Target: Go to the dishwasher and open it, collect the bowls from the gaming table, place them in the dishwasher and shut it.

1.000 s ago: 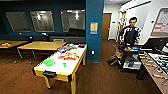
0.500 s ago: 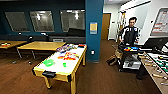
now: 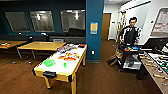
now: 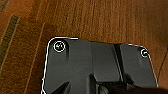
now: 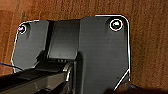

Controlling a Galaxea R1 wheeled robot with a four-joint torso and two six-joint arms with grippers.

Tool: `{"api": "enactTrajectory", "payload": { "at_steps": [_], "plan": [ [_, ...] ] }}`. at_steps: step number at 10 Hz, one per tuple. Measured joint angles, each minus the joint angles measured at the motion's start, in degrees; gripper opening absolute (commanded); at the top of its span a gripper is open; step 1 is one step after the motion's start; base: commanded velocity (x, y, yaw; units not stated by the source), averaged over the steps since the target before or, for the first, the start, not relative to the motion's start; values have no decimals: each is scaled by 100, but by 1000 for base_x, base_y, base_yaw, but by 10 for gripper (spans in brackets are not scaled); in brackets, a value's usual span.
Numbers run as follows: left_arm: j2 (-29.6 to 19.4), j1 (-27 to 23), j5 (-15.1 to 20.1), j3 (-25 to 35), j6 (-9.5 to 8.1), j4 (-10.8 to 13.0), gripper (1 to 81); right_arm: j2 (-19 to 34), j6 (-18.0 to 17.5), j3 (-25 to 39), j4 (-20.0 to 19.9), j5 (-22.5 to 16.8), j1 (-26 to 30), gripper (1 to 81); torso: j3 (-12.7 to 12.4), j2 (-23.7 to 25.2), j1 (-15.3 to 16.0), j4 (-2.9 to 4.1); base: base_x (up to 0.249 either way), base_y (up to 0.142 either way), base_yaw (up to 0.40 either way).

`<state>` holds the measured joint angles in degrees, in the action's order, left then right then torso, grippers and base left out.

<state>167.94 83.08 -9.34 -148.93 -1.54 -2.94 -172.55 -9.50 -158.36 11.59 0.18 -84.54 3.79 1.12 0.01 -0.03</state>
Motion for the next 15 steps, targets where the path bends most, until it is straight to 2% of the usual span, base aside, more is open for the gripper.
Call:
{"api": "enactTrajectory", "payload": {
  "at_steps": [4, 11, 15],
  "plan": [
    [9, -4, 5, 12, 0, 2, 811, 28, 2, -5, 0, -7, -11, 811, 0, 0, 0, 0, 0, 15, 0],
    [9, -26, -6, 23, 0, 0, 811, 41, 0, -41, 0, -11, -7, 811, 0, 0, 2, 0, 0, 87, 0],
    [21, 24, 17, 32, 0, 0, 811, 52, 2, -27, 0, -18, -54, 811, 0, 2, -6, 0, 82, 95, 0]
  ]
}}
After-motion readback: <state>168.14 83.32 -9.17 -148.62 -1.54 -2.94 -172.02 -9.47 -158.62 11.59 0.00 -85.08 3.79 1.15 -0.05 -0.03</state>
